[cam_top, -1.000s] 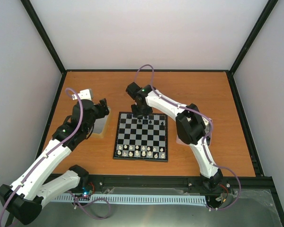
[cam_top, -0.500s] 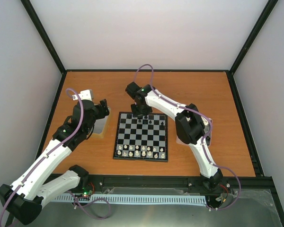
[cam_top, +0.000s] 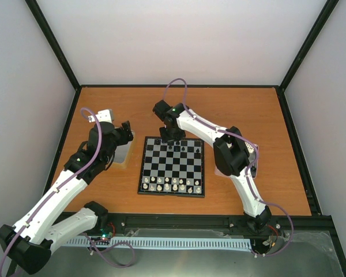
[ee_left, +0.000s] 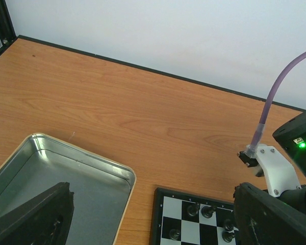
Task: Set up the chess pieces on the board
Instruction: Place the chess piece on the chessboard, then pick up the chess piece from the storage box.
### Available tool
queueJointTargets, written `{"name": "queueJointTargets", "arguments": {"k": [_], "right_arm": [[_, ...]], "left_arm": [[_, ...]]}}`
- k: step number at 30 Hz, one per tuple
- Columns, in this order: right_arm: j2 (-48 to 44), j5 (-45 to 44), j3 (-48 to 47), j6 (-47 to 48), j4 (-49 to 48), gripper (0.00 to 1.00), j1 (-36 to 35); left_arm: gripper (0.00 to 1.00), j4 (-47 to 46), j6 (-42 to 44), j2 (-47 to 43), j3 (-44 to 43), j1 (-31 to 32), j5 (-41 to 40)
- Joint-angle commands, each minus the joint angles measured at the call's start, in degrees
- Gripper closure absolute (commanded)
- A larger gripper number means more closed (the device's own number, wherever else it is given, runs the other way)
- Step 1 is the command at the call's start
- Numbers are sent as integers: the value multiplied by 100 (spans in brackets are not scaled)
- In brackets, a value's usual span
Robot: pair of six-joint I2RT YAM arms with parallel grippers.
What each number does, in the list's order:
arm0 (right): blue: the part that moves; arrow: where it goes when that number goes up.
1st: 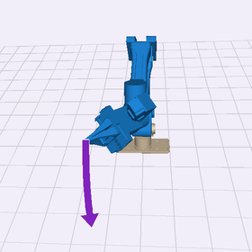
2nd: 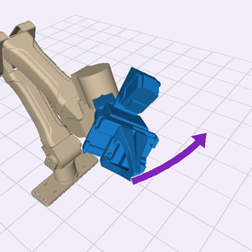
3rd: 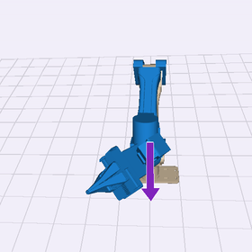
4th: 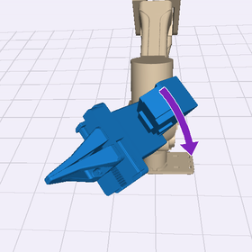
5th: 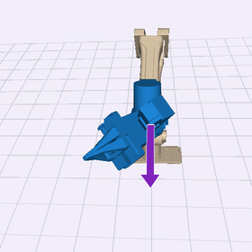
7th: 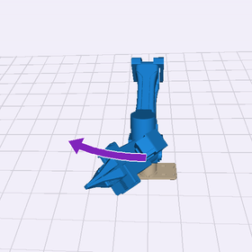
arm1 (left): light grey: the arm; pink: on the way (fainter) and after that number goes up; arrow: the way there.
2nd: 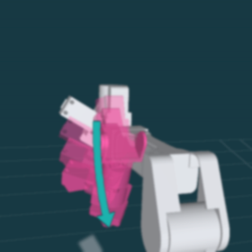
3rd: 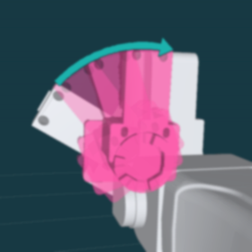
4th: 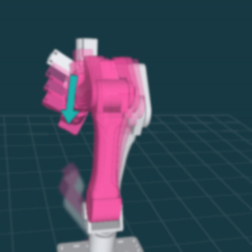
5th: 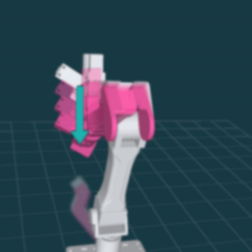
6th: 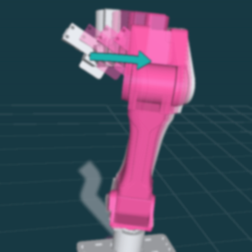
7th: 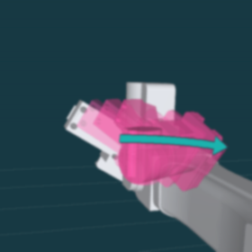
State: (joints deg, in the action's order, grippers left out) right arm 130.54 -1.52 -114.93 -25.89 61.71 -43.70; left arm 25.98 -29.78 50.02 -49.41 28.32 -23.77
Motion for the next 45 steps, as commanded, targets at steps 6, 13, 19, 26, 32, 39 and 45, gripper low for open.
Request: {"name": "queueJointTargets", "arguments": {"k": [6,13,19,26,32,39,45], "right_arm": [[221,-193,-194,22,-89,86,-59],[334,-399,-237,-12,-98,84,-59],[230,-389,-268,-65,-174,78,-59],[-238,-526,-266,-210,-459,72,-59],[-1473,-1239,1036,-642,-1238,70,2],[-3428,-1931,3296,-1237,-1700,66,474],[-4623,-2077,4927,-1555,-1336,63,1160]], "left_arm": [[13,-49,61,-51,14,-32,-19],[13,-44,51,-60,24,-28,-22],[13,-40,51,-70,23,-30,-25],[13,-51,60,-68,8,-29,-11],[13,-197,165,-109,56,-28,234],[13,-465,208,-129,137,-28,567],[13,-774,183,-99,229,-28,894]]}}
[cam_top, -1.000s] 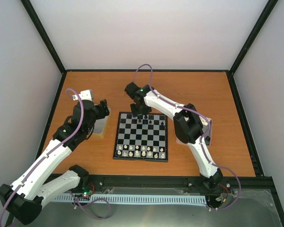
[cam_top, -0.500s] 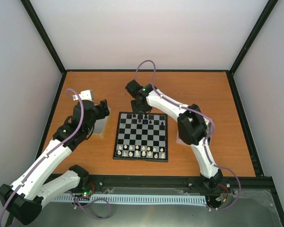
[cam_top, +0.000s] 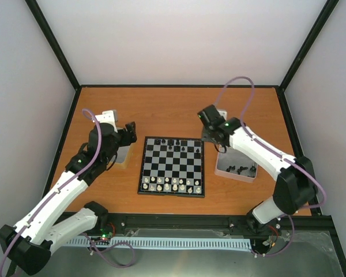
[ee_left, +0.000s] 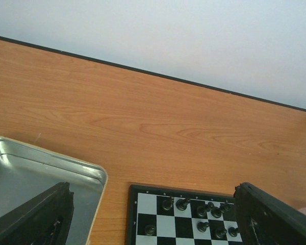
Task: Set up the chess pieces on the board
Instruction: Pick up the chess piece from the storage box.
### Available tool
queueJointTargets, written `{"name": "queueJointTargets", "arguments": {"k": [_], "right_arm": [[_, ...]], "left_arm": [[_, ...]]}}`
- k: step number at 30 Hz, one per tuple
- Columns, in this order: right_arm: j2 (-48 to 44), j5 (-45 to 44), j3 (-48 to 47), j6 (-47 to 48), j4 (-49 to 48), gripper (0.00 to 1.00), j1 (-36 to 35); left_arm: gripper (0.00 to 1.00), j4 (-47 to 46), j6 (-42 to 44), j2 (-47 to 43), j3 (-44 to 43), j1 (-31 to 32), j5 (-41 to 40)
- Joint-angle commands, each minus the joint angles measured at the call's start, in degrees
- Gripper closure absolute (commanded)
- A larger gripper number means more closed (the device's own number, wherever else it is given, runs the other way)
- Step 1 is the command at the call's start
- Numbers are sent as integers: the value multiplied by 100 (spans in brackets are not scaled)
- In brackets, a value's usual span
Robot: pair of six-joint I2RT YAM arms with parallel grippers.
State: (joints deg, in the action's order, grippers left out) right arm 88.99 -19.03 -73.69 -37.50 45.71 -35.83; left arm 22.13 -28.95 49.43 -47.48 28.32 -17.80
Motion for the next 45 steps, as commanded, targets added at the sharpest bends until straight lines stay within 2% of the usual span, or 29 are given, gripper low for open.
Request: {"name": "queueJointTargets", "arguments": {"k": [1,6,14,22,34,39,45], "right_arm": [[-632,-238,1085,-402,270,63,540],[-1200,413,2165,-200,64,63,1276],[-774,1219,2880,47,-266,63,1568],[-382,928,2965,102,-634,69,1648],[-118,649,2926,208,-923,72,1816],[-144,655,2898,195,-875,86,1835],[-385,624,2885,119,-727,94,1834]], "left_arm": [[13,-467,107,-53,82,-28,374],[13,-778,30,47,133,-28,550],[13,-764,-149,309,14,-28,716],[13,-701,-198,281,9,-28,754],[13,-692,-205,285,28,-32,758],[13,-669,-260,268,72,-28,820],[13,-677,-282,232,105,-28,797]]}}
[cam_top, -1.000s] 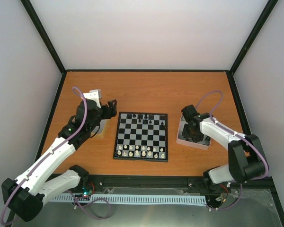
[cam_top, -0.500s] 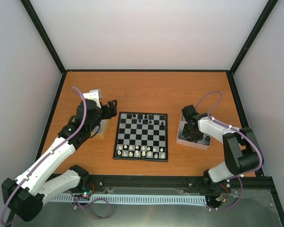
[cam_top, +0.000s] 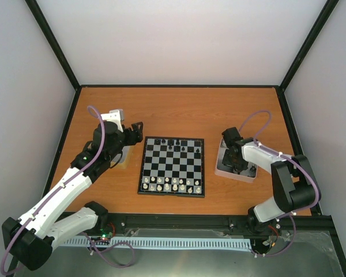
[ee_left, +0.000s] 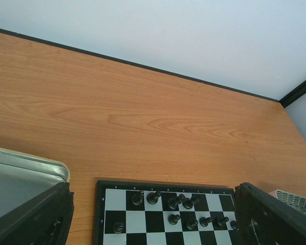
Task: Set up the chess pieces on the board
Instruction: Pick up the chess piece from the storage box, then place the chess piece on the chessboard.
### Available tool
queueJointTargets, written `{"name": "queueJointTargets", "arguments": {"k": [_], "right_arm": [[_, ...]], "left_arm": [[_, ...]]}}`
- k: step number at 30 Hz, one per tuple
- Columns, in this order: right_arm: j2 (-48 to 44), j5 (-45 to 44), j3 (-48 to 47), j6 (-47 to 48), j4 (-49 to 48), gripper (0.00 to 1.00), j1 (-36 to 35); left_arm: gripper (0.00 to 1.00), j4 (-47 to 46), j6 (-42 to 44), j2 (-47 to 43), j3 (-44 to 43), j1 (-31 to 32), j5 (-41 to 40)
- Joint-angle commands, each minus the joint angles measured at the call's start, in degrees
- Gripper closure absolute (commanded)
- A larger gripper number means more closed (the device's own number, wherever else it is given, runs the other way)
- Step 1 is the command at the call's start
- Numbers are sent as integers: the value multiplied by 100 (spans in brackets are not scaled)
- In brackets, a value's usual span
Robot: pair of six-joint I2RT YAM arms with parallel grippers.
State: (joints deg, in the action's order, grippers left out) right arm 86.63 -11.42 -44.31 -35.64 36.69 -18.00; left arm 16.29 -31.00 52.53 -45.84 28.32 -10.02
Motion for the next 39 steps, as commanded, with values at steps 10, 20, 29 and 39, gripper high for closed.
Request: {"name": "queueJointTargets", "arguments": {"k": [10,20,29,39], "right_arm": [[-482,-127,-421,35,438,95,51],[-601,253,-632,89,418,95,52],[-689,1236,-1475,7,295,94,-160],[1014,902,-3273,-23,244,94,-1728]], "left_arm": [[13,-140,-12,-87,-81,-28,-26],[13,-120,-2,-232,-17,-28,-69],[13,-110,9,-269,21,-28,-83],[13,130,-8,-428,-48,-28,-404]]}}
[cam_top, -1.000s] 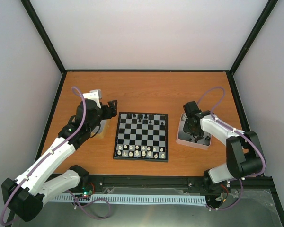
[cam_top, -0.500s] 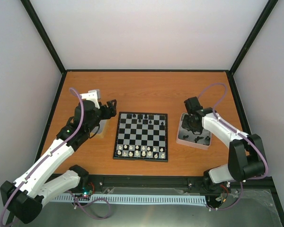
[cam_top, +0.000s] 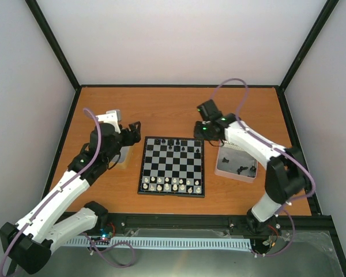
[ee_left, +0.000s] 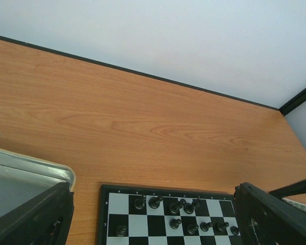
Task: Set up the chess pieces on the board
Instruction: Place the chess piece on the chessboard.
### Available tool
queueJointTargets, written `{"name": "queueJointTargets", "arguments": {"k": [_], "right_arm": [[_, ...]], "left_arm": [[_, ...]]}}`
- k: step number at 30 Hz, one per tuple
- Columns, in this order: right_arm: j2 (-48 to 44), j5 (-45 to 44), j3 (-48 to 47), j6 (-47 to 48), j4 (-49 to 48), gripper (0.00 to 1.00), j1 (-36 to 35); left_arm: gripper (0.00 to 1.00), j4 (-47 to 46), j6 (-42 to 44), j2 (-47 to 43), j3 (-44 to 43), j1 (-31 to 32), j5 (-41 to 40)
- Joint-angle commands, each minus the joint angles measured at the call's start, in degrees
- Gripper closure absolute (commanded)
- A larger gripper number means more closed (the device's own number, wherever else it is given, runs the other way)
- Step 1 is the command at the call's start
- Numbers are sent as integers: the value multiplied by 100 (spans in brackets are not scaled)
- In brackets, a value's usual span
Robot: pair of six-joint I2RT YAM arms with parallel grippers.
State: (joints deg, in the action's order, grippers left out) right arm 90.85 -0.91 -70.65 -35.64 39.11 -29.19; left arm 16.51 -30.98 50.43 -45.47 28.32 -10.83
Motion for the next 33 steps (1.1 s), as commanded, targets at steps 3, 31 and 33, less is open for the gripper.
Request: {"name": "queueJointTargets", "arguments": {"k": [3,31,33], "right_arm": [[1217,-203,-1244,1,60,94,-1111],[3633,-606,-3431,408,690,94,-2108],[3671,-607,-3439,445,663,94,-2108]], "left_arm": [[13,270,-55,-440,-118,-30,-749],[13,382,84,-970,-98,-28,-1303],[13,369,84,-965,-87,-28,-1291]]}}
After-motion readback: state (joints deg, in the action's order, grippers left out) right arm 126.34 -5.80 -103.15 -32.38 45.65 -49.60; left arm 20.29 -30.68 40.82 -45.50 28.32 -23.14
